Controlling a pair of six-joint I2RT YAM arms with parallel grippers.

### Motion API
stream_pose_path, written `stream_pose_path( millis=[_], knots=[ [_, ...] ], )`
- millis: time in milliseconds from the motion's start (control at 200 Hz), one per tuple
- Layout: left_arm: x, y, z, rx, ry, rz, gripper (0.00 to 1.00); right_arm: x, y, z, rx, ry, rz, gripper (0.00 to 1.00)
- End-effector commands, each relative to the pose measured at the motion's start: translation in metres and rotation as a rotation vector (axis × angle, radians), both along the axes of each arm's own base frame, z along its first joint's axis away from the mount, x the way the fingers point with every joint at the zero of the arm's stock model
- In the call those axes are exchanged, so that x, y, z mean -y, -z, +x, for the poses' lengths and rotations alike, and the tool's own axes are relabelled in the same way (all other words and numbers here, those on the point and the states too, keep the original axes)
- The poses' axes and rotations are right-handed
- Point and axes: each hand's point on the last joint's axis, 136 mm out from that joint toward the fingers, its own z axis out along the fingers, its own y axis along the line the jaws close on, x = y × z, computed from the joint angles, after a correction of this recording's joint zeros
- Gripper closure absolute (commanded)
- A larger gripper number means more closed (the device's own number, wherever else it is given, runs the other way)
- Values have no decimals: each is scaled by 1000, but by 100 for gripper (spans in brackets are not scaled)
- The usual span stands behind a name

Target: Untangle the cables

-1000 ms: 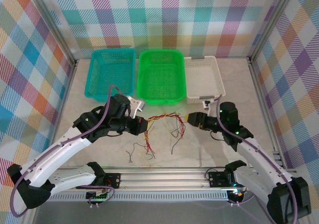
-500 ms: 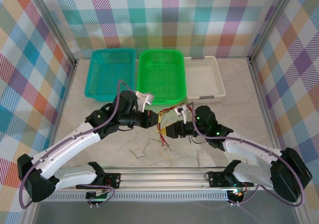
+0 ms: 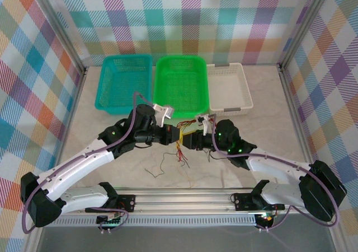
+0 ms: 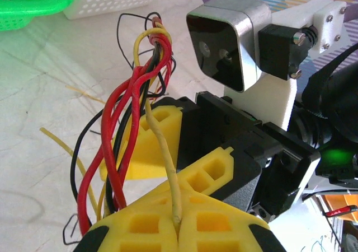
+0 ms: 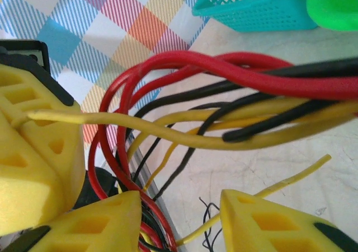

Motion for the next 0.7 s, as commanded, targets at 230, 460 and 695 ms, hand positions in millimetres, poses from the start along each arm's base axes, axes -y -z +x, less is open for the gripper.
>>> stream_pose_path(
  millis=[230,460,695],
  knots=[
    [12,-19,-20,23,72,-75,100,8,-23,21,104,168,37,64],
    [21,-25,-26,28,95,-132,100,14,-33,27,131,222,82,54],
    [19,-37,-31,64,97,-158,100,21,-49,26,157,249,162,60]
  ],
)
